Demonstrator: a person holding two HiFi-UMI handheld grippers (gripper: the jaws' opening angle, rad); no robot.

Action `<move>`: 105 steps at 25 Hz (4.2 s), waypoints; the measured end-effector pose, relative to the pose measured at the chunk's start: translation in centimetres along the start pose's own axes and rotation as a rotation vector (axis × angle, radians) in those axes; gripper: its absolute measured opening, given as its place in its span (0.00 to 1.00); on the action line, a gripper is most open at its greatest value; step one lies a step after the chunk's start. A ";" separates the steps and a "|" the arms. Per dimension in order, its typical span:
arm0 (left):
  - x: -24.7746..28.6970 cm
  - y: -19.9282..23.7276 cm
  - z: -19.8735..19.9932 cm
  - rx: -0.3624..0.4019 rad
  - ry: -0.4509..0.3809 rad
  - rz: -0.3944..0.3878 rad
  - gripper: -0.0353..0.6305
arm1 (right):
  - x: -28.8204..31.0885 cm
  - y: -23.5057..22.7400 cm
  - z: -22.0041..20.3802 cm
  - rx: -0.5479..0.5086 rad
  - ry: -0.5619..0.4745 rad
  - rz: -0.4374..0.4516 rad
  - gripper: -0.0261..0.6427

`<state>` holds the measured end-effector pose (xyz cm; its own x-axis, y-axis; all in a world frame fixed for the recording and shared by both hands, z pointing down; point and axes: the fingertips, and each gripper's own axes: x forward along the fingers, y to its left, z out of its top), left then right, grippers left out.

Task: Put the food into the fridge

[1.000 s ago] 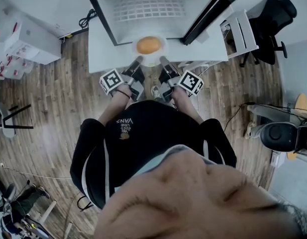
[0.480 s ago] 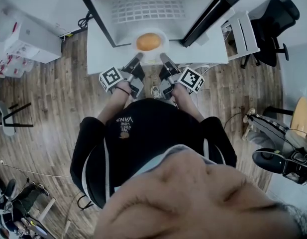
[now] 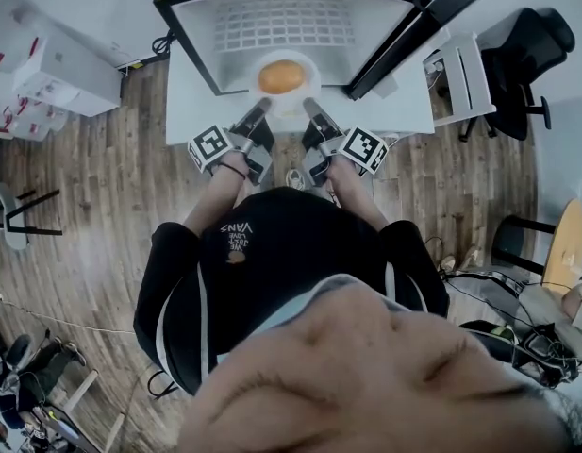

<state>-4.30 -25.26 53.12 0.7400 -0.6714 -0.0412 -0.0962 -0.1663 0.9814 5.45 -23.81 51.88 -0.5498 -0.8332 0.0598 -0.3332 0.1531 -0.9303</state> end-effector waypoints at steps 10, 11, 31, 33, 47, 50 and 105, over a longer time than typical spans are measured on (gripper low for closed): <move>1.9 0.2 1.2 0.003 -0.025 0.005 0.09 | 1.9 -0.3 1.9 -0.007 0.028 0.026 0.07; 2.1 0.1 1.3 0.004 -0.027 0.002 0.09 | 2.0 -0.3 2.0 -0.006 0.031 0.027 0.07; 5.4 0.2 3.2 0.016 -0.037 0.006 0.09 | 4.5 -1.1 5.1 -0.001 0.046 0.042 0.07; 5.6 0.3 3.3 0.017 -0.036 0.009 0.09 | 4.6 -1.2 5.3 0.004 0.044 0.042 0.07; 6.6 0.4 4.4 -0.016 -0.057 -0.006 0.09 | 5.9 -1.4 6.3 0.031 0.038 0.043 0.08; 6.8 0.2 4.6 -0.025 -0.062 -0.018 0.09 | 6.2 -1.4 6.6 0.035 0.036 0.045 0.07; 9.9 -0.5 7.9 -0.064 -0.163 -0.083 0.12 | 9.8 -1.4 9.8 0.025 0.045 0.076 0.11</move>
<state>-2.19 -37.53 50.75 0.6255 -0.7662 -0.1472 0.0073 -0.1829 0.9831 7.99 -37.41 50.26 -0.6069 -0.7947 0.0048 -0.2704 0.2008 -0.9416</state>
